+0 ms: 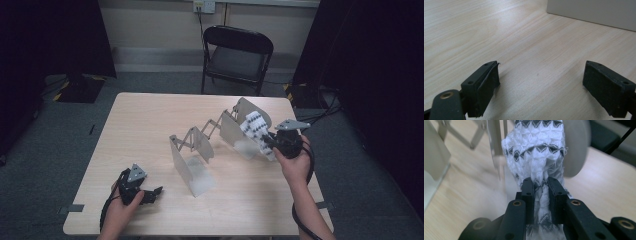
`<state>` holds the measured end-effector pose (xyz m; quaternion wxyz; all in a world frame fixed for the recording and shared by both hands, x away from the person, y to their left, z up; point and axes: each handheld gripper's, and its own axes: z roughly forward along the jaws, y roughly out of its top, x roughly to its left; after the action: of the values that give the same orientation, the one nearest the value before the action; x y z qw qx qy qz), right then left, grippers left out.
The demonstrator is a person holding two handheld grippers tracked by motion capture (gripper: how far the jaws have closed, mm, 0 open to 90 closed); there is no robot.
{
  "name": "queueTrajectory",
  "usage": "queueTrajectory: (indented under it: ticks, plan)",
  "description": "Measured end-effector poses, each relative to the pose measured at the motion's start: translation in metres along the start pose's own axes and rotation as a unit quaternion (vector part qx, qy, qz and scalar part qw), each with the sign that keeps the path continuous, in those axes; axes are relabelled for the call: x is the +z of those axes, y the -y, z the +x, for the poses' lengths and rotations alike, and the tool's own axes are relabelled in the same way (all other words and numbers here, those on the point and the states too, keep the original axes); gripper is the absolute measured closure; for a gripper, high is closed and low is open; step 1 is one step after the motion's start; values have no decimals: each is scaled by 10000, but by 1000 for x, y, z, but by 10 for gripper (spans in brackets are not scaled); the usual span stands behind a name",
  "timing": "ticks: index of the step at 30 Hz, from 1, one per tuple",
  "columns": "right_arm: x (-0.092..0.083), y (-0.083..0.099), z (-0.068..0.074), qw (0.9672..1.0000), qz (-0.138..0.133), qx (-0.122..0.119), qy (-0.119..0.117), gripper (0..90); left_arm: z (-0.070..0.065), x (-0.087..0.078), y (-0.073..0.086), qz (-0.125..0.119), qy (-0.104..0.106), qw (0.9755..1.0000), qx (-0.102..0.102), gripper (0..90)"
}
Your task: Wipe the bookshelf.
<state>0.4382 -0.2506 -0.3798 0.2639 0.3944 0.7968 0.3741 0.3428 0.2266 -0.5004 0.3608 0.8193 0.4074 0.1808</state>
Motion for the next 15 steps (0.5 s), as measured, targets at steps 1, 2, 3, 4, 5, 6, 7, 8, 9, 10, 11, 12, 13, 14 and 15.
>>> queueTrajectory:
  ticks: [1, 2, 3, 4, 5, 6, 7, 8, 9, 10, 11, 12, 13, 14, 15]
  plan:
    - [-3, -4, -2, 10000, -48, -4, 26, 776, 0, 0, 0, 0, -1, 10000, 0, 133]
    - [-5, -6, -3, 10000, -16, -36, 62, 776, 0, 0, 0, -1, -2, 10000, 0, 133]
    - [-4, -6, -4, 9999, 35, -77, 82, 776, 0, 0, 0, -1, -1, 10000, -1, 133]
    - [1, -2, -4, 9997, 189, -111, 107, 776, 0, 0, 0, 0, -1, 10000, 0, 133]
    - [1, -2, -4, 9997, 189, -111, 107, 776, 0, 0, 0, 0, -1, 10000, 0, 133]
    - [7, 4, -4, 9994, 305, -110, 113, 776, 0, 0, 0, 2, 0, 10000, 2, 133]
    - [7, 4, -4, 9994, 305, -110, 113, 776, 0, 0, 0, 2, 0, 10000, 2, 133]
    - [15, 13, -3, 9992, 391, -34, 74, 776, 0, 0, 0, 0, -1, 10000, 0, 133]
    - [15, 13, -3, 9992, 391, -34, 74, 776, 0, 0, 0, 0, 0, 10000, 0, 133]
    - [21, 20, -2, 9988, 493, -28, 60, 776, 0, 0, 0, 0, -1, 10000, 1, 133]
    - [24, 23, -2, 9985, 552, -15, 48, 776, 0, 0, 0, 0, -1, 10000, 0, 133]
    - [24, 23, -2, 9985, 552, -15, 48, 776, 0, 0, 0, 0, -1, 10000, 0, 133]
    - [29, 29, -1, 9979, 639, 8, 32, 776, 0, 0, 0, -1, -1, 10000, 1, 133]
    - [29, 29, -1, 9979, 639, 8, 32, 776, 0, 0, 0, -1, -1, 10000, 0, 133]
    - [32, 31, -1, 9976, 691, -7, 27, 776, 0, 0, 0, -1, -1, 10000, -1, 133]
